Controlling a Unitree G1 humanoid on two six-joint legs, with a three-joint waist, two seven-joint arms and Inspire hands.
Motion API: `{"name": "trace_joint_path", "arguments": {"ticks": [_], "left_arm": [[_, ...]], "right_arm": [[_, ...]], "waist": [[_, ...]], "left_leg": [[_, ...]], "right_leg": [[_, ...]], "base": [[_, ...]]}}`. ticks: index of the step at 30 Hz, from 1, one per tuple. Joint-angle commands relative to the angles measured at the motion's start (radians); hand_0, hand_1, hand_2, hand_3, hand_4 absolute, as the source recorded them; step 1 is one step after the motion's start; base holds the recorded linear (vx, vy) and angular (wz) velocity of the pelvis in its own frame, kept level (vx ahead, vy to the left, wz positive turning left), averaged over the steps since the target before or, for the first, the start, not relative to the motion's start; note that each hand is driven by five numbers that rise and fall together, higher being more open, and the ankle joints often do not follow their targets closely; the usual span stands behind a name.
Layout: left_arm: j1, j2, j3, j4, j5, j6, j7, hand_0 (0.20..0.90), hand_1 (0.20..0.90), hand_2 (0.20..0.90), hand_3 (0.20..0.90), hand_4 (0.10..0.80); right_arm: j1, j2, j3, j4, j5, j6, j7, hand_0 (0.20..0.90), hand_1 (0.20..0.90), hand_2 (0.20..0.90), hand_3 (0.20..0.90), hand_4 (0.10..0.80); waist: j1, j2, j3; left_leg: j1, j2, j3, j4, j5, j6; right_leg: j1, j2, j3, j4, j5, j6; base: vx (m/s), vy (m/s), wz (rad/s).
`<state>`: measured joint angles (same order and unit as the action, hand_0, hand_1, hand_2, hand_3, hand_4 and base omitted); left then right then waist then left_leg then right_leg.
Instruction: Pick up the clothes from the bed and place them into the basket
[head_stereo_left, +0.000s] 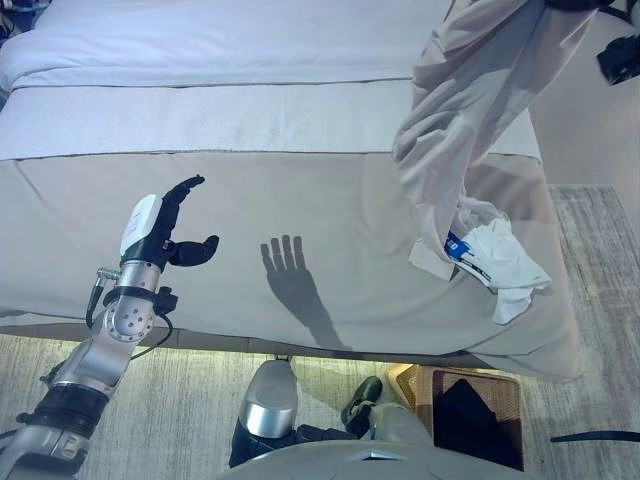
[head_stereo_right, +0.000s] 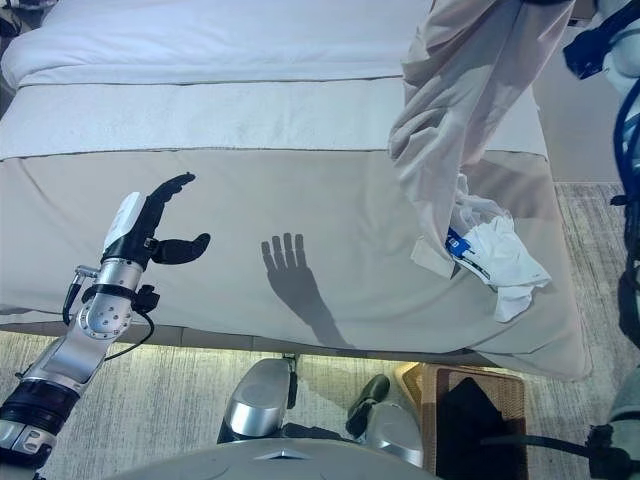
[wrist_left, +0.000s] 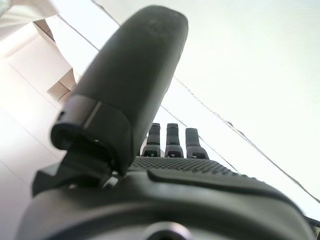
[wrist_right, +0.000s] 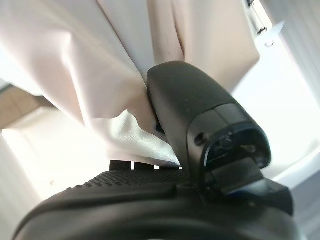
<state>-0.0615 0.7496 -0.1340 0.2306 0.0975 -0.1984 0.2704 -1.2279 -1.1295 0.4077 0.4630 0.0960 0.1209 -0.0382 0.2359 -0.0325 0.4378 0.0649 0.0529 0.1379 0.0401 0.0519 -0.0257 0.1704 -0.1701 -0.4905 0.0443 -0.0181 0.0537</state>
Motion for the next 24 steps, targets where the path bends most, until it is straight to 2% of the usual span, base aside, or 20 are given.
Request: {"name": "trace_joint_path", "arguments": {"ticks": [1, 4, 8, 15, 24], "left_arm": [[0.017, 0.003, -0.065, 0.034, -0.015, -0.077, 0.060, 0.900, 0.900, 0.900, 0.900, 0.800], [0.009, 0.011, -0.062, 0.048, -0.016, -0.092, 0.068, 0.900, 0.900, 0.900, 0.900, 0.800], [-0.008, 0.032, -0.070, 0.048, 0.035, -0.154, 0.095, 0.900, 0.900, 0.900, 0.900, 0.800], [-0.070, 0.061, -0.119, 0.072, 0.031, -0.118, 0.108, 0.900, 0.900, 0.900, 0.900, 0.800], [-0.083, 0.029, -0.138, 0.121, 0.039, -0.146, 0.112, 0.900, 0.900, 0.900, 0.900, 0.800]], "right_arm": [[-0.106, -0.080, 0.089, -0.028, 0.056, -0.016, -0.151, 0.300, 0.300, 0.300, 0.200, 0.100], [-0.107, -0.134, 0.071, -0.051, 0.088, 0.005, -0.184, 0.300, 0.300, 0.300, 0.200, 0.100], [-0.097, -0.190, 0.050, -0.060, 0.086, 0.028, -0.209, 0.300, 0.300, 0.300, 0.200, 0.100], [-0.042, -0.287, -0.006, -0.030, 0.110, 0.033, -0.243, 0.300, 0.300, 0.300, 0.200, 0.100], [-0.081, -0.419, -0.007, 0.035, 0.188, 0.033, -0.249, 0.300, 0.300, 0.300, 0.200, 0.100]], "waist": [[-0.053, -0.047, -0.320], [-0.087, -0.054, -0.328], [-0.130, -0.060, -0.335], [-0.224, -0.069, -0.348], [-0.313, -0.076, -0.369]], "left_leg": [[0.061, 0.052, 0.042, -0.047, -0.052, -0.047], [0.069, 0.055, 0.063, -0.045, -0.057, -0.043], [0.084, 0.061, 0.099, -0.044, -0.068, -0.039], [0.104, 0.064, 0.158, -0.026, -0.095, -0.028], [0.114, 0.067, 0.210, -0.017, -0.124, -0.020]], "right_leg": [[-0.018, -0.028, 0.060, 0.059, -0.007, 0.059], [-0.026, -0.025, 0.083, 0.055, -0.001, 0.059], [-0.035, -0.021, 0.116, 0.047, 0.005, 0.063], [-0.060, -0.008, 0.203, 0.026, 0.023, 0.070], [-0.100, 0.020, 0.298, 0.007, 0.038, 0.078]], "base": [[-0.011, 0.014, -0.14], [-0.021, 0.015, -0.14], [-0.022, 0.005, -0.36], [-0.017, 0.010, -0.44], [-0.026, -0.003, -0.40]]}}
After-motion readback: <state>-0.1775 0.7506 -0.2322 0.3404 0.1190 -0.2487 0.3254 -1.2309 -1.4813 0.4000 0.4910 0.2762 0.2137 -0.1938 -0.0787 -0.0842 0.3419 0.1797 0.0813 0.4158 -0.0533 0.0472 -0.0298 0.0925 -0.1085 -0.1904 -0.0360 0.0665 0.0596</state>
